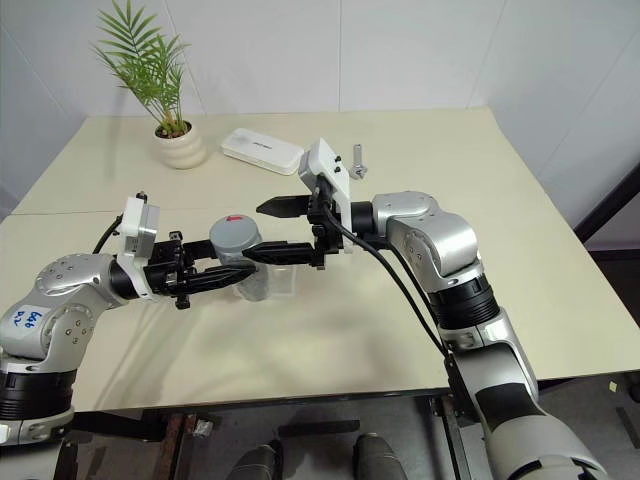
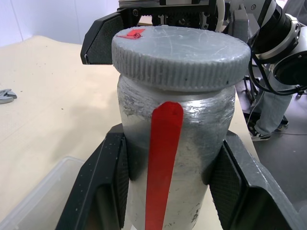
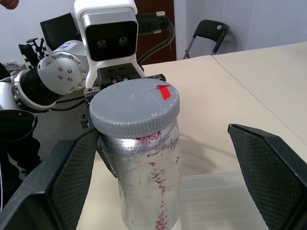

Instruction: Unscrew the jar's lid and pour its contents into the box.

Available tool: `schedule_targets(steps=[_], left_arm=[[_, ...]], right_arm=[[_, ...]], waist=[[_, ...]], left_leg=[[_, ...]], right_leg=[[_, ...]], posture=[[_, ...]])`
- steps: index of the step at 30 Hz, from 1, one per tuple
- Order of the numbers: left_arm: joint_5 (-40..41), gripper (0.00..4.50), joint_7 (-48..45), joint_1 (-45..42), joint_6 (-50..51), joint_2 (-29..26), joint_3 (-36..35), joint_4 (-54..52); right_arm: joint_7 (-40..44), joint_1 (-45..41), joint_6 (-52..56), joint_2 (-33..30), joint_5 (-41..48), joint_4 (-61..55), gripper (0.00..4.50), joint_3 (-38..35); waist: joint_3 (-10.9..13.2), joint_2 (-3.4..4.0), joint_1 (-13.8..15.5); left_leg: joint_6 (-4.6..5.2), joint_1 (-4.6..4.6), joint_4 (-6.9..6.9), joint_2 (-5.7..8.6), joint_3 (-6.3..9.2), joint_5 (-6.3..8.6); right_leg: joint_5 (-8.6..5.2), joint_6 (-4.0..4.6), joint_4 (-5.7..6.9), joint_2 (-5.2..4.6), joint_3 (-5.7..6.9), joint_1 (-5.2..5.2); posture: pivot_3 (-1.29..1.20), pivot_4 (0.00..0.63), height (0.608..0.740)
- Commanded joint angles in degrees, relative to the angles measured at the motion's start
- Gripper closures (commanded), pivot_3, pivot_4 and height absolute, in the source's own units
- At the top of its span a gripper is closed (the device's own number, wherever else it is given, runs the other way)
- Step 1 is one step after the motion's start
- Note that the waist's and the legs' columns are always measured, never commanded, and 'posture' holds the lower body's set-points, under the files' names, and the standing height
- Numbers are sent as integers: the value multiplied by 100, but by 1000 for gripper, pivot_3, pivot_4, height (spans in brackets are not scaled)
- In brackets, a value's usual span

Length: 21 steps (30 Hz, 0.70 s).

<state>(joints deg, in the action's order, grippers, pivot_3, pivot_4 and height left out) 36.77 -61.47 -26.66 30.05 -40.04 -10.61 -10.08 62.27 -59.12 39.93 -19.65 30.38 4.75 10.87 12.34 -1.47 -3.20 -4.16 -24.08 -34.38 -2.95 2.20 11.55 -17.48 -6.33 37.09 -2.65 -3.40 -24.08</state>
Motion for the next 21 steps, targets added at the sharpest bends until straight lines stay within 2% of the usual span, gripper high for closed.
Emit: schedule_targets(steps=[1, 8, 21], left_arm=[[128, 2624, -82, -9, -45, -97, -71, -170], [138, 2624, -84, 28, -27, -118, -89, -202], [156, 2624, -84, 14, -8, -94, -69, -197]], right_arm=[[45, 32, -52, -88, 74, -131, 15, -222], [514, 167, 108, -251, 480, -519, 15, -261], [-155, -290, 43, 468, 182, -325, 15, -44]], waist=[[0, 0, 1], [0, 0, -3], [0, 0, -1]], left_leg=[[0, 0, 0, 0, 0, 0], [0, -1, 0, 0, 0, 0], [0, 1, -2, -2, 0, 0]], right_leg=[[0, 0, 0, 0, 0, 0], [0, 0, -1, 0, 0, 0], [0, 0, 3, 2, 0, 0]], posture=[[0, 150, 740], [0, 150, 740], [0, 150, 740]])
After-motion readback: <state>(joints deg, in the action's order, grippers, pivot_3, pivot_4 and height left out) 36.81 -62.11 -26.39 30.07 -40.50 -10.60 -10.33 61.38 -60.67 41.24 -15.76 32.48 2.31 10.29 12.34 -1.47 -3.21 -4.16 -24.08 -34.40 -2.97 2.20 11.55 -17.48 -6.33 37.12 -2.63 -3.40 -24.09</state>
